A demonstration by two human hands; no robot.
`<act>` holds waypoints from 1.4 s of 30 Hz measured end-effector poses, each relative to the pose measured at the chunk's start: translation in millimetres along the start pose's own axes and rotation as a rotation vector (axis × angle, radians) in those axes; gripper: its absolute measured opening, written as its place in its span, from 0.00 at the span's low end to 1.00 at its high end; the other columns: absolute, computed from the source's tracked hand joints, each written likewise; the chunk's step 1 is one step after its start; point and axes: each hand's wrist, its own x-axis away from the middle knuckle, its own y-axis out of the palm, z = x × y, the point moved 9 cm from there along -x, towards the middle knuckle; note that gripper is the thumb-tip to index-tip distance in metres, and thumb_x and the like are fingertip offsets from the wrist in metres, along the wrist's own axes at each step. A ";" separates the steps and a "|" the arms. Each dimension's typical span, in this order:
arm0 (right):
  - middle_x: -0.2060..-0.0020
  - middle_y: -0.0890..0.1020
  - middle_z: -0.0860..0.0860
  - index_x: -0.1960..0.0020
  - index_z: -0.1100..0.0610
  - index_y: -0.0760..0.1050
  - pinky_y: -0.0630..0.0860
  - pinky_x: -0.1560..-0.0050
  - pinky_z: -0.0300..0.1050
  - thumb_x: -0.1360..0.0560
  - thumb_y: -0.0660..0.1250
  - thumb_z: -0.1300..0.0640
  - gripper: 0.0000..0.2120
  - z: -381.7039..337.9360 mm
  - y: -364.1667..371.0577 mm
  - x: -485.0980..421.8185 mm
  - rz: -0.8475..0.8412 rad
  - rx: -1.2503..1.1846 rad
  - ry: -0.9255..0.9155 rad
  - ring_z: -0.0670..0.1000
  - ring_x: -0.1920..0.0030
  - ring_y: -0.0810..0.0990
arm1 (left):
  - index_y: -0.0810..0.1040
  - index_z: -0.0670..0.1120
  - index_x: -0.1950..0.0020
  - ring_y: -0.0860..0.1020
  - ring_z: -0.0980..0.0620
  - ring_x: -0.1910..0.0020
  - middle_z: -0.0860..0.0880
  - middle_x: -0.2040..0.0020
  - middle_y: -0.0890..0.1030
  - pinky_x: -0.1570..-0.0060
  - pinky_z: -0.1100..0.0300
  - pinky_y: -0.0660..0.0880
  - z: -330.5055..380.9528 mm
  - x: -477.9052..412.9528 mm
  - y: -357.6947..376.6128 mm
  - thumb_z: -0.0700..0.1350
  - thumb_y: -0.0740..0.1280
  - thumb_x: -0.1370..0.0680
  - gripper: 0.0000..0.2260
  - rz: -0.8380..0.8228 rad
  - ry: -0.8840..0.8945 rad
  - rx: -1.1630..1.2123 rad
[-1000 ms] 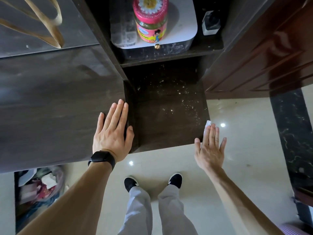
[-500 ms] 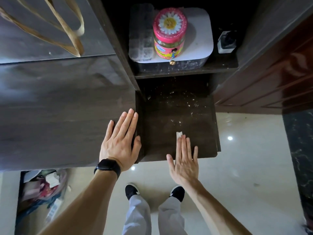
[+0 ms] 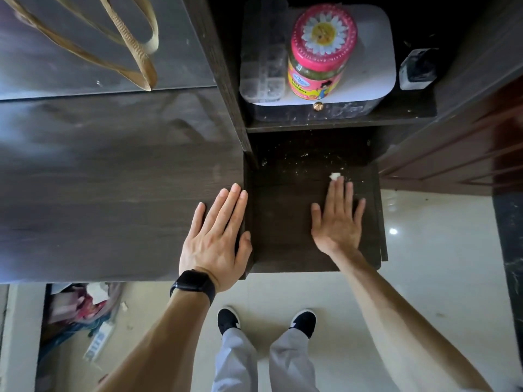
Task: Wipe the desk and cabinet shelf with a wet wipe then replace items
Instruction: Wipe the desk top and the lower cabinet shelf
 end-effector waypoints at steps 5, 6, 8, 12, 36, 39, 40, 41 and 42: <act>0.21 0.35 0.52 0.20 0.57 0.36 0.41 0.22 0.61 0.18 0.42 0.41 0.34 -42.8 11.1 28.4 -0.041 -0.014 -0.124 0.52 0.21 0.33 | 0.50 0.50 0.19 0.45 0.54 0.20 0.53 0.19 0.48 0.22 0.49 0.46 1.0 -0.1 -1.1 0.54 0.50 0.19 0.29 -0.007 -0.001 0.007; 0.21 0.35 0.51 0.20 0.56 0.35 0.40 0.22 0.61 0.18 0.42 0.42 0.33 -66.4 14.8 28.1 -0.045 -0.019 -0.207 0.51 0.22 0.32 | 0.51 0.50 0.19 0.46 0.54 0.20 0.53 0.19 0.49 0.22 0.49 0.47 2.0 -0.2 -1.1 0.53 0.51 0.20 0.29 -0.009 0.002 0.008; 0.20 0.36 0.50 0.20 0.55 0.35 0.38 0.22 0.60 0.18 0.43 0.43 0.32 -107.1 10.2 7.3 -0.018 -0.051 -0.313 0.51 0.21 0.33 | 0.50 0.50 0.19 0.46 0.53 0.20 0.53 0.19 0.49 0.23 0.48 0.47 2.5 0.1 -1.5 0.54 0.51 0.20 0.29 -0.009 0.006 0.005; 0.20 0.38 0.50 0.21 0.55 0.33 0.36 0.23 0.59 0.19 0.43 0.44 0.33 -150.8 -2.4 -47.4 -0.036 0.015 -0.453 0.50 0.21 0.33 | 0.47 0.51 0.19 0.42 0.55 0.20 0.54 0.19 0.46 0.22 0.49 0.45 0.6 0.3 1.0 0.54 0.50 0.19 0.29 -0.023 0.007 0.001; 0.20 0.39 0.49 0.20 0.55 0.36 0.35 0.23 0.60 0.19 0.45 0.46 0.33 -155.1 6.6 -36.3 -0.002 -0.045 -0.412 0.49 0.21 0.35 | 0.46 0.50 0.19 0.42 0.56 0.20 0.54 0.19 0.45 0.22 0.49 0.45 0.2 1.8 0.4 0.53 0.49 0.20 0.30 0.026 0.025 0.009; 0.20 0.37 0.48 0.20 0.54 0.35 0.34 0.23 0.60 0.18 0.43 0.45 0.31 -155.5 2.2 -52.0 -0.030 -0.004 -0.425 0.49 0.22 0.34 | 0.46 0.50 0.19 0.42 0.56 0.21 0.55 0.19 0.45 0.22 0.48 0.45 1.1 2.1 -1.2 0.53 0.49 0.19 0.29 0.026 0.017 0.011; 0.20 0.37 0.47 0.20 0.53 0.35 0.34 0.24 0.61 0.18 0.42 0.45 0.31 -153.3 0.2 -59.0 -0.033 0.030 -0.426 0.49 0.22 0.33 | 0.47 0.50 0.19 0.42 0.56 0.21 0.55 0.19 0.45 0.22 0.49 0.45 1.8 1.2 -2.0 0.53 0.49 0.19 0.29 0.032 0.020 0.012; 0.20 0.37 0.47 0.20 0.52 0.35 0.33 0.24 0.61 0.18 0.41 0.45 0.30 -150.4 -3.0 -66.1 -0.040 0.051 -0.417 0.50 0.22 0.33 | 0.48 0.50 0.19 0.42 0.56 0.21 0.55 0.19 0.46 0.22 0.49 0.45 2.1 0.6 -2.4 0.53 0.49 0.19 0.29 0.038 0.022 0.016; 0.20 0.36 0.47 0.20 0.52 0.36 0.33 0.24 0.61 0.18 0.41 0.45 0.30 -147.1 -7.0 -73.6 -0.046 0.060 -0.397 0.50 0.22 0.33 | 0.48 0.50 0.19 0.43 0.56 0.21 0.55 0.19 0.46 0.22 0.49 0.45 2.0 0.8 -2.6 0.53 0.50 0.19 0.29 0.043 0.023 0.016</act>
